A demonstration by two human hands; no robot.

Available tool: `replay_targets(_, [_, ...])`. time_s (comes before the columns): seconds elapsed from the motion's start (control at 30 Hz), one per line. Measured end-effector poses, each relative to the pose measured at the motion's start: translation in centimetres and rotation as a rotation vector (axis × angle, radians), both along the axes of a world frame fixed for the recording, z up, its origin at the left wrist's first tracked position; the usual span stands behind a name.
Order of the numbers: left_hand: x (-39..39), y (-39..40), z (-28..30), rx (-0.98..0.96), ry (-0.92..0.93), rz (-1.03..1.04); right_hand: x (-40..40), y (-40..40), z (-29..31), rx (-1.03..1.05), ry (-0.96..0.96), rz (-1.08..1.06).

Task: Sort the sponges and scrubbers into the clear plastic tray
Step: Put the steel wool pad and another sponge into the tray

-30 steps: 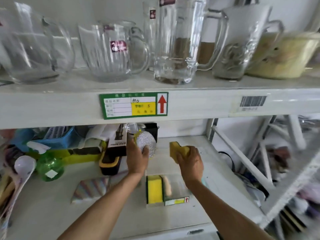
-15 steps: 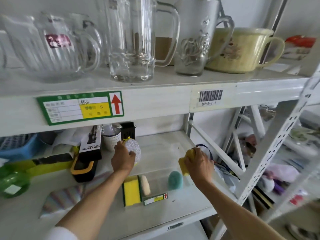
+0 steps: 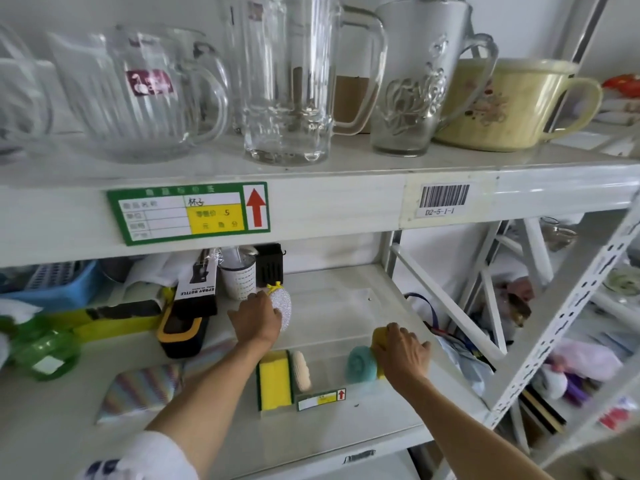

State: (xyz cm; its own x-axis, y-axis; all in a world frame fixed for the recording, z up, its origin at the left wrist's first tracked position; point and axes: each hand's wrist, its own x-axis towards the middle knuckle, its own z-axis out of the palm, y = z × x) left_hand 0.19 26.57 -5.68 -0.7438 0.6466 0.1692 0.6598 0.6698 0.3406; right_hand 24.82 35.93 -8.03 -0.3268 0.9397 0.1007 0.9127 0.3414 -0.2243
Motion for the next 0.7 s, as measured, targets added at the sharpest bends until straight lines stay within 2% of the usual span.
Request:
replay_targets(0.13, [-0.7,-0.2,-0.3,-0.054,0.061,0.037,0.1,0.0,-0.3,-0.051,-0.051,-0.036])
replay_targets(0.23, [-0.9,-0.7,-0.2,-0.034,0.028,0.054,-0.3,-0.1,0.1,-0.049,0.010,-0.097])
replay_targets(0.37, [-0.6,-1.3,-0.3,0.048,0.012,0.040,-1.0,-0.2,1.1,0.067,0.049,-0.103])
replay_targets(0.53, [-1.9,-3.6,-1.5,0.320,0.056,-0.097,-5.3,-1.9,2.9,0.224,0.207,0.097])
replay_targets(0.6, [-2.6,-5.3,-1.8,0.450,0.028,-0.148,-8.6,-3.5,3.4,0.271,0.274,0.239])
replay_targets(0.7, [-4.4,-8.2,-2.7,0.528,0.067,-0.168,-13.3,-6.9,4.1,0.309,0.344,0.445])
